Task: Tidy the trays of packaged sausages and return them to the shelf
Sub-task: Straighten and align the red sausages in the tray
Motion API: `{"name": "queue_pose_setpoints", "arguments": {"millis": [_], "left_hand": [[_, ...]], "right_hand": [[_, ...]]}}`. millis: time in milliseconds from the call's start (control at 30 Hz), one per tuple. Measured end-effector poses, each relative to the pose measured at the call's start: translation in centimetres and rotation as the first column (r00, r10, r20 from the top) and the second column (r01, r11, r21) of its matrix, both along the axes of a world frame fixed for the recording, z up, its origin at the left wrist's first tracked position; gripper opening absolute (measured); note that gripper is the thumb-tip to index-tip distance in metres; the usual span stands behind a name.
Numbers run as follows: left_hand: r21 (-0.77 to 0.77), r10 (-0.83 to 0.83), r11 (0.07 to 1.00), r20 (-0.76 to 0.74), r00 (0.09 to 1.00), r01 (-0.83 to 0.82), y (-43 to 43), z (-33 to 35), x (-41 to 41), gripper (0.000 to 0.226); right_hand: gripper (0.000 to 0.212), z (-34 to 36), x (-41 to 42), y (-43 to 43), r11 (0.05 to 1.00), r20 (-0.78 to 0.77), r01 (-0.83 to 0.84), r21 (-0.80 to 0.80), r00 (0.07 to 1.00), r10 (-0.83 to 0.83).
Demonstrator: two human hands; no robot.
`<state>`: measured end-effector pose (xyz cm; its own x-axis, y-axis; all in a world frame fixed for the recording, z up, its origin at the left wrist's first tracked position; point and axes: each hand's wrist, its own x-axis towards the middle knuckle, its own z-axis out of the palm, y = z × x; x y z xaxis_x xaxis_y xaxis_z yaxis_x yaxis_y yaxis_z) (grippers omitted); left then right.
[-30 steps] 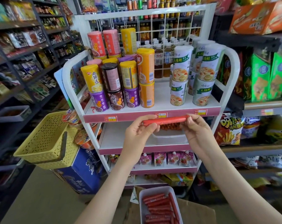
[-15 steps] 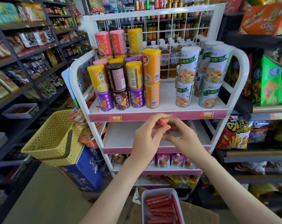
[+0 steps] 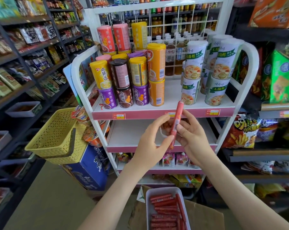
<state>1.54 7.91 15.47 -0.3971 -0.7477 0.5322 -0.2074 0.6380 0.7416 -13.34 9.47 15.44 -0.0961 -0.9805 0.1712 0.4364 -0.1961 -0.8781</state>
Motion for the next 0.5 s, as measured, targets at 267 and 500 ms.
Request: {"name": "queue_pose_setpoints", "arguments": {"millis": [267, 500], "left_hand": [[0.038, -0.071, 0.997, 0.250, 0.965, 0.064, -0.1, -3.7, 0.5, 0.058], [0.208, -0.085, 0.978, 0.457, 0.885, -0.013, -1.1, -9.5, 1.3, 0.054]], "right_hand": [[0.045, -2.2, -0.9, -0.4, 0.977, 0.291, -0.137, 0.161, 0.953, 0.086], [0.051, -8.3, -2.7, -1.2, 0.917, 0.101, 0.002, 0.400, 0.994, -0.046]]}}
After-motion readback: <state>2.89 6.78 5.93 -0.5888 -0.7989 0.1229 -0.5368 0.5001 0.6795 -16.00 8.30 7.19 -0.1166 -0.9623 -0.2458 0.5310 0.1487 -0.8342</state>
